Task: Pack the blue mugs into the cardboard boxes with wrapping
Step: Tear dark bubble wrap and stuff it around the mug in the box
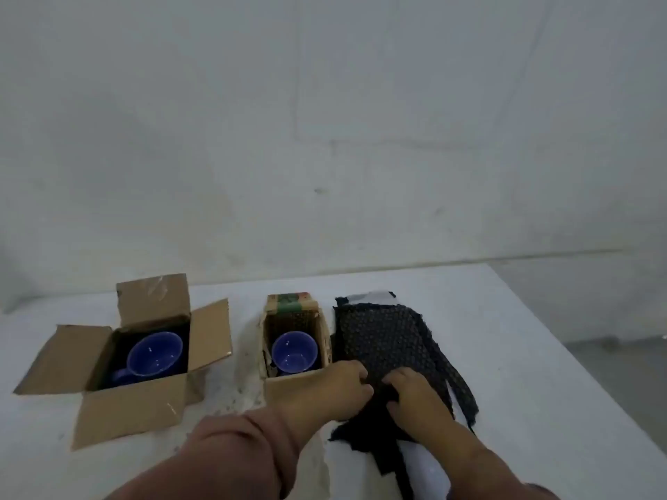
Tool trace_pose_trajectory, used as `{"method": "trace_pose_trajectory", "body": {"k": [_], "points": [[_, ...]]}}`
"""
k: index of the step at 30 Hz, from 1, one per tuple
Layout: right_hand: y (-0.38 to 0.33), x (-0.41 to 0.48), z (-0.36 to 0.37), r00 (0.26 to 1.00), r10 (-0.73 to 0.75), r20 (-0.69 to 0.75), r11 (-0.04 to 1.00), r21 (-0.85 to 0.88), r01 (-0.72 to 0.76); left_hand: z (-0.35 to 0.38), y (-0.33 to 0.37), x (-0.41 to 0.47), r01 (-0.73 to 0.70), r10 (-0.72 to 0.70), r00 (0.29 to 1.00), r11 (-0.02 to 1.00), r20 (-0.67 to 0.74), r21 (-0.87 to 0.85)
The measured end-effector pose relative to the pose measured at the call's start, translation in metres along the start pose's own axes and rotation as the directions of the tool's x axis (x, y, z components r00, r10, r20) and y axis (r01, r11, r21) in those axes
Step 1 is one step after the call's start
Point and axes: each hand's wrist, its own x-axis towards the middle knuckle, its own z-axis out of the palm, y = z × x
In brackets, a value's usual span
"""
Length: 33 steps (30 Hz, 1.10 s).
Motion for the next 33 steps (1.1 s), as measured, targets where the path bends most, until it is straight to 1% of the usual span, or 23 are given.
{"method": "trace_pose_trajectory", "body": {"k": [4, 5, 8, 9, 10, 12, 13, 15, 16, 17, 18, 19, 20, 22, 24, 25, 26, 27, 28, 30, 31, 32, 33], "points": [[0.01, 0.009, 0.014, 0.999, -0.036, 0.025, 0.99, -0.135, 0.039, 0.02, 0.001, 0.02, 0.133, -0.125, 0.991, 0.973, 0.054, -0.188], [0.01, 0.011, 0.017, 0.998, -0.057, -0.006, 0.988, -0.141, 0.056, 0.023, 0.001, 0.023, 0.164, -0.153, 0.986, 0.956, 0.063, -0.243], [0.021, 0.019, 0.024, 0.996, -0.072, -0.052, 0.996, -0.064, 0.069, 0.027, 0.001, 0.033, 0.263, -0.254, 0.964, 0.882, 0.075, -0.391], [0.024, 0.022, 0.025, 0.995, -0.086, -0.056, 0.996, -0.005, 0.086, 0.029, 0.001, 0.038, 0.283, -0.281, 0.957, 0.847, 0.073, -0.45], [0.025, 0.023, 0.023, 0.99, -0.092, -0.105, 0.994, 0.049, 0.098, 0.03, 0.001, 0.042, 0.309, -0.311, 0.946, 0.791, 0.087, -0.528], [0.024, 0.022, 0.012, 0.981, -0.036, -0.19, 0.984, 0.165, 0.068, 0.029, 0.006, 0.048, 0.334, -0.342, 0.93, 0.64, 0.132, -0.692], [0.022, 0.02, 0.004, 0.975, -0.017, -0.221, 0.974, 0.216, 0.066, 0.026, 0.009, 0.05, 0.323, -0.341, 0.928, 0.545, 0.148, -0.774], [0.011, 0.013, -0.014, 0.961, -0.056, -0.271, 0.958, 0.256, 0.128, 0.017, 0.016, 0.056, 0.266, -0.349, 0.927, 0.358, 0.136, -0.895], [0.008, 0.009, -0.017, 0.953, -0.097, -0.286, 0.943, 0.279, 0.18, 0.011, 0.019, 0.058, 0.229, -0.36, 0.927, 0.322, 0.105, -0.918], [0.006, 0.007, -0.021, 0.945, -0.143, -0.293, 0.919, 0.315, 0.237, 0.005, 0.022, 0.059, 0.196, -0.372, 0.926, 0.341, 0.06, -0.919], [0.005, 0.005, -0.024, 0.936, -0.177, -0.304, 0.894, 0.349, 0.282, -0.002, 0.025, 0.059, 0.172, -0.378, 0.926, 0.395, 0.011, -0.903], [0.003, 0.004, -0.031, 0.946, -0.154, -0.285, 0.861, 0.432, 0.27, -0.008, 0.028, 0.056, 0.144, -0.374, 0.927, 0.443, -0.036, -0.885], [-0.002, 0.004, -0.04, 0.957, -0.107, -0.27, 0.811, 0.533, 0.241, -0.016, 0.028, 0.052, 0.113, -0.361, 0.93, 0.458, -0.068, -0.882], [-0.012, 0.008, -0.055, 0.963, 0.046, -0.265, 0.699, 0.697, 0.159, -0.034, 0.029, 0.038, 0.059, -0.315, 0.945, 0.43, -0.089, -0.901], [-0.024, 0.019, -0.067, 0.955, 0.207, -0.214, 0.647, 0.762, 0.031, -0.052, 0.026, 0.021, -0.003, -0.261, 0.958, 0.402, -0.118, -0.916], [-0.031, 0.025, -0.071, 0.958, 0.262, -0.115, 0.607, 0.792, -0.071, -0.06, 0.022, 0.013, -0.033, -0.24, 0.961, 0.391, -0.137, -0.92], [-0.041, 0.03, -0.073, 0.959, 0.281, 0.022, 0.53, 0.83, -0.174, -0.066, 0.016, 0.005, -0.061, -0.224, 0.963, 0.373, -0.153, -0.926], [-0.052, 0.034, -0.074, 0.952, 0.265, 0.151, 0.424, 0.869, -0.256, -0.073, 0.011, -0.005, -0.085, -0.217, 0.96, 0.369, -0.175, -0.926], [-0.063, 0.037, -0.074, 0.946, 0.226, 0.234, 0.316, 0.901, -0.298, -0.08, 0.003, -0.012, -0.103, -0.22, 0.956, 0.375, -0.196, -0.921], [-0.088, 0.04, -0.076, 0.953, 0.167, 0.253, 0.141, 0.95, -0.277, -0.095, -0.013, -0.028, -0.128, -0.233, 0.943, 0.401, -0.236, -0.907], [-0.099, 0.042, -0.076, 0.963, 0.153, 0.222, 0.092, 0.967, -0.237, -0.102, -0.023, -0.035, -0.14, -0.248, 0.933, 0.419, -0.261, -0.897], [-0.11, 0.042, -0.076, 0.973, 0.14, 0.184, 0.082, 0.977, -0.197, -0.11, -0.036, -0.039, -0.147, -0.28, 0.91, 0.474, -0.307, -0.868], [-0.121, 0.042, -0.077, 0.981, 0.121, 0.153, 0.099, 0.981, -0.165, -0.117, -0.047, -0.043, -0.135, -0.32, 0.875, 0.557, -0.362, -0.819]]}}
